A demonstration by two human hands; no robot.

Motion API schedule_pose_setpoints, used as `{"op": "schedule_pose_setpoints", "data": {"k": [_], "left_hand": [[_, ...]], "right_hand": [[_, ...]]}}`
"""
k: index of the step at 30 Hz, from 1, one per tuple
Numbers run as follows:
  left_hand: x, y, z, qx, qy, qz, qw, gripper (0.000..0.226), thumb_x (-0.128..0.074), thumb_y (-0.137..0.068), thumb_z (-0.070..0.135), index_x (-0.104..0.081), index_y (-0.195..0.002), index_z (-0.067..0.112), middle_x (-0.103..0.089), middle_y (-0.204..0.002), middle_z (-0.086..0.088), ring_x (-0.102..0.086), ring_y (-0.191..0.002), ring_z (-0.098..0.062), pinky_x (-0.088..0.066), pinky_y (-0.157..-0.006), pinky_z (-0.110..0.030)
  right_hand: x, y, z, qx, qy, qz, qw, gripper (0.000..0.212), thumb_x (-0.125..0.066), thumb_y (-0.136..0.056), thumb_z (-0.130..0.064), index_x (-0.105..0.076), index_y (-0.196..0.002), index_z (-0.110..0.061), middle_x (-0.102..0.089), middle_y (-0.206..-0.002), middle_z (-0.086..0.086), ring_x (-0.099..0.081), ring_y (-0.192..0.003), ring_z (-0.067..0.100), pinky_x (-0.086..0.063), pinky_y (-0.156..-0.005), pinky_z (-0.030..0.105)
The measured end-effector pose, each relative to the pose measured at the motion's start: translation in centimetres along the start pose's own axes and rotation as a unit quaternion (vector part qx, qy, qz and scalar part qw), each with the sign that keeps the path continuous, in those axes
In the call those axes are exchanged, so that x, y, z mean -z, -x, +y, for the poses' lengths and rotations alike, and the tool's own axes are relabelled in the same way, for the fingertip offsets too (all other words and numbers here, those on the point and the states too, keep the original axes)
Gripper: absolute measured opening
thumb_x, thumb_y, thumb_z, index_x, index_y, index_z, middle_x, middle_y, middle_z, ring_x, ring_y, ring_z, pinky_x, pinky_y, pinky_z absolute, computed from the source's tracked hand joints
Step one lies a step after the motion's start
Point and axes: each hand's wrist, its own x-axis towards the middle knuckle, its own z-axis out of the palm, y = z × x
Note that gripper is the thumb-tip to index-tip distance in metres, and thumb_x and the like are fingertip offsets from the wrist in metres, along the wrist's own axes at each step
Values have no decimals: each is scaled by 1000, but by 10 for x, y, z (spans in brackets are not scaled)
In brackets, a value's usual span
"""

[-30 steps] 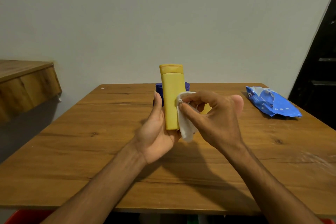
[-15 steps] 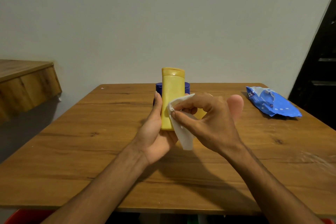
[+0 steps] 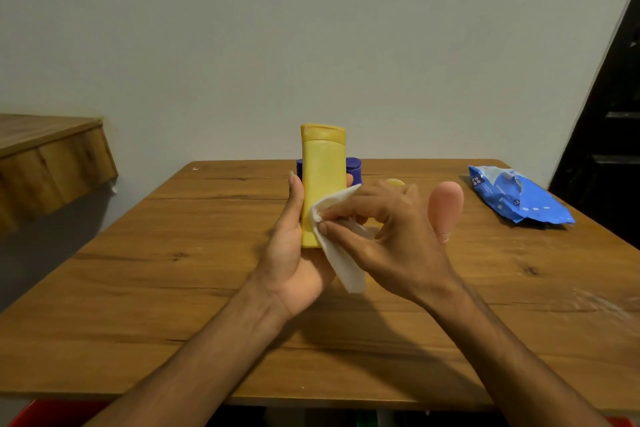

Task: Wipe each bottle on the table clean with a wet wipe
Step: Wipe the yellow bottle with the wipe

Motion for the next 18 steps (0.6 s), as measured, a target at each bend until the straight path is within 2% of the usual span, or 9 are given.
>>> {"op": "schedule_pose_setpoints", "data": {"k": [1, 5, 7, 10, 13, 16, 18], "left_hand": [[0, 0, -1, 3, 0, 1, 1000, 72, -44, -88, 68, -60, -132, 12, -62, -121, -12, -54, -120, -27, -31, -115, -48], [-1, -1, -2, -1, 16, -12, 1000, 73, -45, -89, 66, -57, -135, 11, -62, -119, -15, -56, -118, -28, -33, -113, -49], [0, -1, 0, 4, 15, -12, 1000, 74, -45, -88, 68, -57, -134, 12, -63, -118, -13, -60, -114, -27, -39, -109, -46], [3, -1, 3, 25, 15, -16, 999, 70, -47, -87, 70, -60, -130, 16, -58, -124, -11, -54, -119, -26, -33, -112, -45], [3, -1, 3, 11, 20, -2, 1000, 66, -48, -90, 65, -64, -126, 12, -58, -119, -12, -52, -117, -26, -28, -116, -46], [-1, 2, 3, 2, 21, -2, 1000, 67, -44, -92, 63, -62, -128, 9, -62, -115, -12, -59, -108, -24, -41, -106, -41], [-1, 4, 3, 9, 19, -3, 1000, 66, -44, -92, 64, -68, -120, 9, -66, -111, -13, -65, -103, -25, -50, -96, -40]], "right_hand": [[-2, 0, 0, 4, 10, -5, 1000, 23, -64, -80, -44, -73, -96, -30, -69, -94, -16, -55, -89, 5, -36, -85, 33], [-9, 0, 1, -13, -9, 55, 998, 26, -62, -84, -42, -71, -102, -27, -69, -100, -10, -57, -94, 12, -44, -77, 48], [-13, 2, -3, 19, 4, 45, 999, 24, -62, -85, -39, -71, -103, -27, -67, -98, -9, -55, -93, 9, -44, -74, 45], [-11, 4, -11, 44, -1, -15, 999, 25, -60, -82, -43, -73, -98, -29, -64, -92, -13, -49, -87, 4, -36, -74, 33], [-6, 3, -6, 35, 22, 0, 999, 27, -58, -82, -48, -73, -95, -29, -67, -88, -13, -51, -84, 10, -37, -74, 38], [-7, 2, -2, 12, 5, 68, 998, 28, -59, -83, -46, -73, -96, -25, -69, -91, -8, -57, -86, 15, -43, -72, 52], [-11, 4, -5, 26, 0, 52, 998, 26, -60, -83, -44, -73, -98, -26, -69, -94, -9, -57, -89, 12, -42, -73, 50]]}}
